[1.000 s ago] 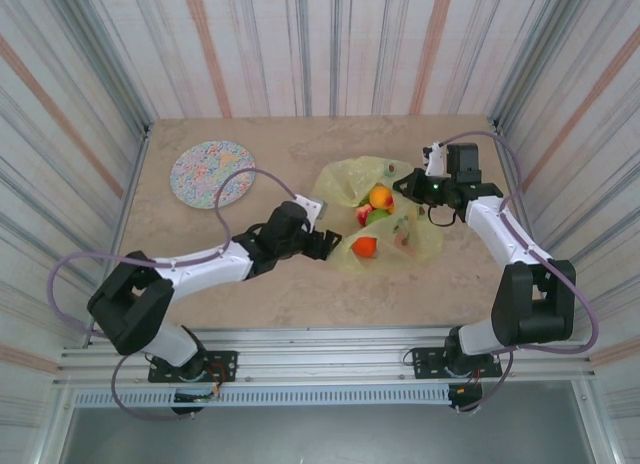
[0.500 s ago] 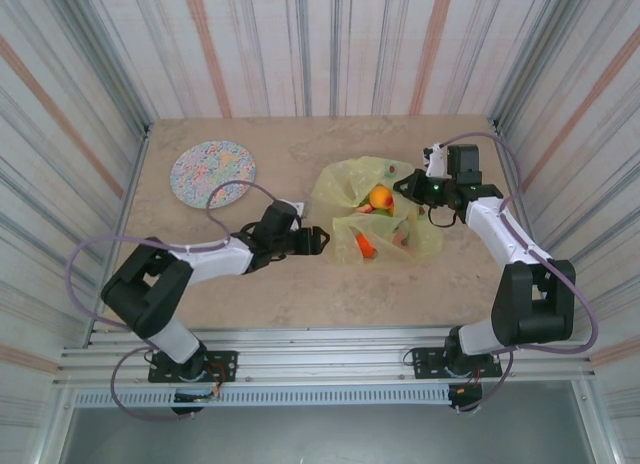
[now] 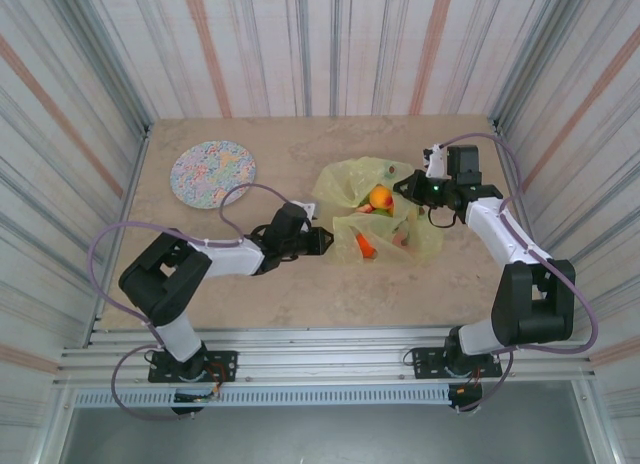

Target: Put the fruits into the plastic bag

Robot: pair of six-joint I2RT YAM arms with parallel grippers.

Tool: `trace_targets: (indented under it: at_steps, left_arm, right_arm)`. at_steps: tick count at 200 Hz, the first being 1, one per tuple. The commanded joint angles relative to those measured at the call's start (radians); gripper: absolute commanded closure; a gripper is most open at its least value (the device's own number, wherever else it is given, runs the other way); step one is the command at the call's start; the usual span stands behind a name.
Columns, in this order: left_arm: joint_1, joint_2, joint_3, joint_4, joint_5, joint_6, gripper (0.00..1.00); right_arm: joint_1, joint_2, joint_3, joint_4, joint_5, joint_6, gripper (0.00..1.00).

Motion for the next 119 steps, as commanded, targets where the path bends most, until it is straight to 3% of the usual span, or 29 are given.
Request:
trace_targets:
  at_steps: [1, 20, 72, 119]
  left_arm:
    - [-0.002, -0.014, 0.01, 0.036, -0.001, 0.01, 0.9]
    - [-0.003, -0.038, 0.006, 0.051, 0.003, 0.016, 1.0]
    - [-0.022, -0.14, 0.028, 0.093, 0.04, -0.004, 1.0]
    - [-0.041, -0.239, 0.163, -0.063, 0.082, -0.007, 1.0]
  right_arm:
    - [-0.008, 0.001, -0.004, -0.012, 0.003, -0.025, 0.97]
    - [-0.007, -0.006, -0.001, -0.027, 0.016, -0.034, 0.97]
    - [-0.007, -0.094, 0.049, -0.117, 0.091, -0.076, 0.97]
    - [-0.007, -0.181, 0.136, -0.243, 0.178, -0.142, 0.99]
